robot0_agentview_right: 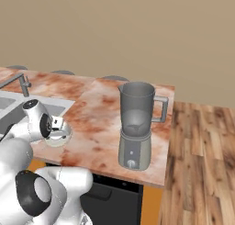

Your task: Close the lid blender by securely placing the lid on top.

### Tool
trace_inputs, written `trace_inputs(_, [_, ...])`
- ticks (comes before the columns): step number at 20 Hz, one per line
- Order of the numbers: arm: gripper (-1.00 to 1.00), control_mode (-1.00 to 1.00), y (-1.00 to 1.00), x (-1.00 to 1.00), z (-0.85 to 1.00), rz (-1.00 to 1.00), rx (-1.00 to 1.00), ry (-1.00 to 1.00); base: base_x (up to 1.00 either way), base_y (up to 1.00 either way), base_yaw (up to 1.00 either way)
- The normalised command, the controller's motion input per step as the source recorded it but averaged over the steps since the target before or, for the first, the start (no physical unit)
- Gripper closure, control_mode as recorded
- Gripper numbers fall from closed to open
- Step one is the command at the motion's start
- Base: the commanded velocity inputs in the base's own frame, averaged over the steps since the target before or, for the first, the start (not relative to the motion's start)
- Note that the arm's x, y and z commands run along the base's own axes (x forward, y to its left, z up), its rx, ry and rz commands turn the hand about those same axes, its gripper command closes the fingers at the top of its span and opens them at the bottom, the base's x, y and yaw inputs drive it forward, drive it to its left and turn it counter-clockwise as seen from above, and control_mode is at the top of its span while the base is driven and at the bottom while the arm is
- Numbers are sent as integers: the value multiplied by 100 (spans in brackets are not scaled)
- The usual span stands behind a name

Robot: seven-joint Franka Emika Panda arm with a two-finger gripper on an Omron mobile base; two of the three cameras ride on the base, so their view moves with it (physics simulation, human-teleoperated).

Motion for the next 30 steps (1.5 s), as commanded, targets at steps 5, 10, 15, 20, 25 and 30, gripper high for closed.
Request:
trace_inputs(5, [100, -100, -18, -33, 98, 0, 0, -18, 0, 0, 0])
trace_inputs(10, [100, -100, -31, -29, 99, 0, 1, -13, 0, 0, 0])
trace_inputs(15, [100, -100, -32, -20, 100, 0, 3, -7, 0, 0, 0])
trace_inputs(20, [100, -100, -34, -4, 100, 0, 2, -1, 0, 0, 0])
trace_inputs(25, [100, -100, -31, -6, 100, 0, 0, 0, 0, 0, 0])
trace_inputs(30, [100, -100, -38, -18, 89, -1, 0, 0, 0, 0, 0])
